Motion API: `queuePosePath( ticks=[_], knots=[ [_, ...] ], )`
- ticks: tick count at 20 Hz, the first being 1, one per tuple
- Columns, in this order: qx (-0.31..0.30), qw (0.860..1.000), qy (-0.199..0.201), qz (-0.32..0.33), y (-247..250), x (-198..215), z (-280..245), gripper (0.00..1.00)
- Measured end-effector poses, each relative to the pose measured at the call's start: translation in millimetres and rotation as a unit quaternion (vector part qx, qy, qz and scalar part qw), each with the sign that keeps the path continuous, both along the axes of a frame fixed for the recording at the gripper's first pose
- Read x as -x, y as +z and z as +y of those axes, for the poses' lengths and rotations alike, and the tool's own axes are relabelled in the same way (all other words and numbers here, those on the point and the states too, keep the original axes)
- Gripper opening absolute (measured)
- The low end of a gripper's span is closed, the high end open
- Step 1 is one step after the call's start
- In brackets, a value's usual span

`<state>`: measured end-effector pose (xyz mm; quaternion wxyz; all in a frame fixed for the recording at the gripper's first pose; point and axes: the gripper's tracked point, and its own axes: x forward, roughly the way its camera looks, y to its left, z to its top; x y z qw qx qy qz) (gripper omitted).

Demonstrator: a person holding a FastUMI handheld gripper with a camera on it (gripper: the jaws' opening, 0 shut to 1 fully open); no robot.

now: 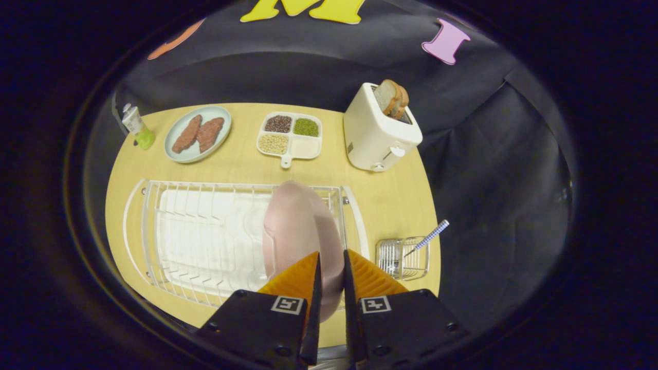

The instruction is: Take the plate from the dish rack, then take the spoon from the basket and place it into the plate.

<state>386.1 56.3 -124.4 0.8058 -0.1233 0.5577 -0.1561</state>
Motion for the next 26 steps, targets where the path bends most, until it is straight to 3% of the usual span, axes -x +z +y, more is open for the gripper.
queuePosePath(
  ticks=[4, 10, 16, 22, 26],
  knots=[
    [0.020, 1.000, -0.003, -0.022, 10.2, 2.7, 4.4, 0.18],
    [0.065, 0.995, -0.018, -0.077, 31.5, 7.4, 5.9, 0.16],
    [0.013, 0.995, 0.031, -0.096, 40.3, 44.5, 25.5, 0.16],
    [-0.050, 0.987, 0.088, -0.127, 43.3, 117.6, 25.0, 0.16],
    [-0.088, 0.981, 0.105, -0.138, 25.7, 167.2, 12.5, 0.16]
  ],
)
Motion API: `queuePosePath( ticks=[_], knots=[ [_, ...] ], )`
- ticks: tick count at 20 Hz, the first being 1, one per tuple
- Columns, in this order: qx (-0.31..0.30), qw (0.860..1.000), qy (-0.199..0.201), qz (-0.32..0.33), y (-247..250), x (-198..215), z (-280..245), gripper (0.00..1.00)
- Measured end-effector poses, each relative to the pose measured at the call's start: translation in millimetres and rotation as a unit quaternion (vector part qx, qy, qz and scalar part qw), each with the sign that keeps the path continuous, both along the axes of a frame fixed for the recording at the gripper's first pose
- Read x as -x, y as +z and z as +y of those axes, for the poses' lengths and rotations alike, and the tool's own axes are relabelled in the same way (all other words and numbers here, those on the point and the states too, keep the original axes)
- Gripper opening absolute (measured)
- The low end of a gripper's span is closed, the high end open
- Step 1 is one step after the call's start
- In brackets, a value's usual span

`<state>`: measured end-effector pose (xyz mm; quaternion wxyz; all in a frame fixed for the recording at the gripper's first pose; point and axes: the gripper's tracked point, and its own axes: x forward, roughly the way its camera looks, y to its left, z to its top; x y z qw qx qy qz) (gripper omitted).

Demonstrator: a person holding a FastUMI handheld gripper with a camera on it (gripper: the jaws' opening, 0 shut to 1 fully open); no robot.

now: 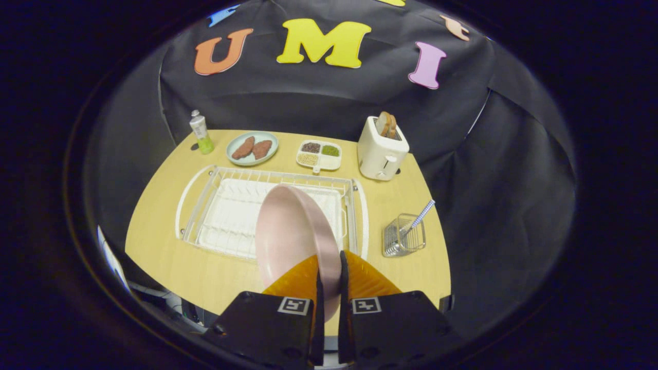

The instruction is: Take the plate from the dish rack, then take the spoon from the basket and place it into the plate.

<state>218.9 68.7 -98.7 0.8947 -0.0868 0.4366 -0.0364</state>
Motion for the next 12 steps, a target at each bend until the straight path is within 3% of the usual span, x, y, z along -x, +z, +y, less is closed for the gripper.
queuePosePath(
  ticks=[8, 12],
  knots=[
    [-0.150, 0.988, -0.022, -0.010, -83.8, 67.7, -5.8, 0.16],
    [-0.169, 0.985, -0.024, -0.019, -114.0, 81.5, -9.5, 0.16]
  ],
)
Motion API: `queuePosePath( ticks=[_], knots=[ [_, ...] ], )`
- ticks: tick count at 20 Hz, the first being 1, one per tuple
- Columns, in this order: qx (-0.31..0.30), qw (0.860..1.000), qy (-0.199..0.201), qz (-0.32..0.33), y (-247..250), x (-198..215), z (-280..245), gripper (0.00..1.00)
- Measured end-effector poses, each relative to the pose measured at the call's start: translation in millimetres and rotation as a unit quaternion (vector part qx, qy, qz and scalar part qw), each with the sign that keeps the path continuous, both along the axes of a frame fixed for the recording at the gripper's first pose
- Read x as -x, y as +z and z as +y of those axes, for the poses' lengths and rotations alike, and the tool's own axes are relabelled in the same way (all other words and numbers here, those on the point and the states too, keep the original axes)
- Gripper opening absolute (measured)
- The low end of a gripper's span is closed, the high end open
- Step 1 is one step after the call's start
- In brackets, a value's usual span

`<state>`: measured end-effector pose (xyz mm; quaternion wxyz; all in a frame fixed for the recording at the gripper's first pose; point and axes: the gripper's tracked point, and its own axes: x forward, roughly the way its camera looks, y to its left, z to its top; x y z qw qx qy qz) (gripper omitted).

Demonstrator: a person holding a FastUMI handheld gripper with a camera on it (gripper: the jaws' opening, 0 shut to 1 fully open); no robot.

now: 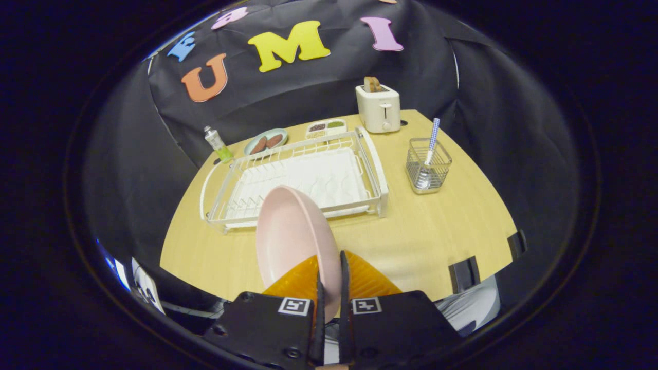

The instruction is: Take the plate from the dish rack, then take the spoon from the basket and place it into the plate.

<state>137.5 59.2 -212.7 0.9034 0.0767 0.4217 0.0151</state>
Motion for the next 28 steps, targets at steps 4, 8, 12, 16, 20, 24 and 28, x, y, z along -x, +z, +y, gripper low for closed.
queuePosePath(
  ticks=[4, 8, 12, 16, 20, 24, 28],
  knots=[
    [-0.007, 1.000, -0.006, 0.013, -37.1, 0.0, -1.4, 0.16],
    [-0.047, 0.999, 0.002, 0.017, -56.9, -3.0, -0.8, 0.17],
    [-0.060, 0.998, -0.012, 0.019, -75.4, -8.8, -25.7, 0.22],
    [-0.088, 0.995, -0.032, 0.032, -105.8, -21.0, -46.2, 0.28],
    [-0.061, 0.997, -0.028, 0.023, -113.6, -25.7, -56.9, 0.37],
    [-0.043, 0.998, -0.018, -0.048, -94.3, -38.5, -68.0, 0.44],
    [-0.001, 0.993, -0.024, -0.113, -75.0, -50.3, -94.8, 0.87]
  ],
)
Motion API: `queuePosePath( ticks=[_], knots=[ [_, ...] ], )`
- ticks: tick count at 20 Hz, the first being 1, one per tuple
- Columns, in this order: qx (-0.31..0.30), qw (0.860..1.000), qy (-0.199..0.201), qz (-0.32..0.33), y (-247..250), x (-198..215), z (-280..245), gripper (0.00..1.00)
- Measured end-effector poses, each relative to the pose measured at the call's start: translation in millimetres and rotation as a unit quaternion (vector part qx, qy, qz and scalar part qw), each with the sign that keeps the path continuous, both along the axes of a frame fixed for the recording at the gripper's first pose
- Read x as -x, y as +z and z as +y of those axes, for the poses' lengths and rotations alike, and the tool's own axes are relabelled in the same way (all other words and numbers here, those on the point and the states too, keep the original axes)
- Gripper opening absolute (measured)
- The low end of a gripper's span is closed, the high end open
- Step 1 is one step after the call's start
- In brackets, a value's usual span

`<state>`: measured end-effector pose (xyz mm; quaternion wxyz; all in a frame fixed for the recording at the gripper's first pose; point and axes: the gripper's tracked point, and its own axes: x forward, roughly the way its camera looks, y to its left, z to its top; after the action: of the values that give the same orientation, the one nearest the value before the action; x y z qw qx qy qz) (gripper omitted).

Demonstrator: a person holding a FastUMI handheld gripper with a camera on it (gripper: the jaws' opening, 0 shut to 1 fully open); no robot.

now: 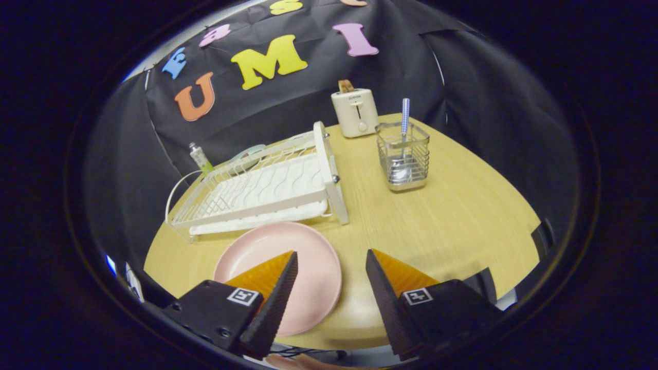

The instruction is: Take the plate from the dish rack, then take the spoon from the basket and place it into the plate.

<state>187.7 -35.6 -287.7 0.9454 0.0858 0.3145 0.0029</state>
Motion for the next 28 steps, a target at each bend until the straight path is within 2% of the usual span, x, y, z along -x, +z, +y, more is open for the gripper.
queuePosePath(
  ticks=[2, 4, 7, 8, 15, 20, 22, 28],
  knots=[
    [0.024, 0.999, -0.010, -0.042, 17.2, -6.8, -13.7, 0.91],
    [0.012, 0.997, 0.006, -0.079, 36.4, -8.7, -14.2, 0.96],
    [0.012, 0.991, 0.009, -0.133, 60.3, -27.3, -30.6, 0.98],
    [0.027, 0.991, 0.008, -0.129, 60.4, -33.2, -39.4, 1.00],
    [0.043, 0.988, -0.009, -0.148, 75.4, -91.5, -88.9, 1.00],
    [0.079, 0.982, -0.002, -0.171, 85.1, -136.4, -113.3, 1.00],
    [0.089, 0.980, -0.020, -0.175, 88.4, -158.1, -127.9, 1.00],
    [0.030, 0.986, -0.053, -0.153, 82.3, -213.5, -149.3, 1.00]
  ],
)
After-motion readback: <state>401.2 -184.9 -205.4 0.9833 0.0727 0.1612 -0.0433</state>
